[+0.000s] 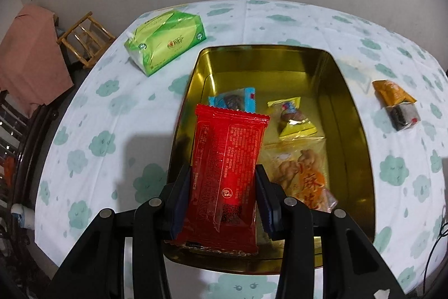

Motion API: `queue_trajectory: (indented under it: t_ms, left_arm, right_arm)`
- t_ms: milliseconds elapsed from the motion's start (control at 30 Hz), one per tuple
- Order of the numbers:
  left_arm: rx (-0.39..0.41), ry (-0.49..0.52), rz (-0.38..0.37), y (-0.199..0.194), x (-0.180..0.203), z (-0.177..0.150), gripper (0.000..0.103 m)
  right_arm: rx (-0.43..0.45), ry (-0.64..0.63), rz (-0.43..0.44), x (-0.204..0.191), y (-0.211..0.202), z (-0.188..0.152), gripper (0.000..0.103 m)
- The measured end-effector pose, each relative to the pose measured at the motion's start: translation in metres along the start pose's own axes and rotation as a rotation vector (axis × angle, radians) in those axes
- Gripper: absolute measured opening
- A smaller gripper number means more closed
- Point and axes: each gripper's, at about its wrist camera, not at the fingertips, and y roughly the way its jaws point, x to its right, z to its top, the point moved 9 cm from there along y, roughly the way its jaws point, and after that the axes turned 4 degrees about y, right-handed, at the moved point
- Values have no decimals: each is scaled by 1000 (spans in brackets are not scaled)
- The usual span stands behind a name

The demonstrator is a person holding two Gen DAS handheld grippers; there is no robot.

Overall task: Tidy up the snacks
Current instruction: 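Carry the red packet into the tin and open the left gripper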

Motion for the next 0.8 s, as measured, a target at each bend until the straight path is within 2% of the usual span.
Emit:
queue_trajectory:
  t_ms: [400,800]
  left_arm:
    - [-12,-12,-10,7,-4,-5,40]
    - [-22,-17,-12,8,-6,-7,46]
  right_arm:
    - [0,-1,-1,0,0,0,31]
    - [0,-2,-2,0,0,0,31]
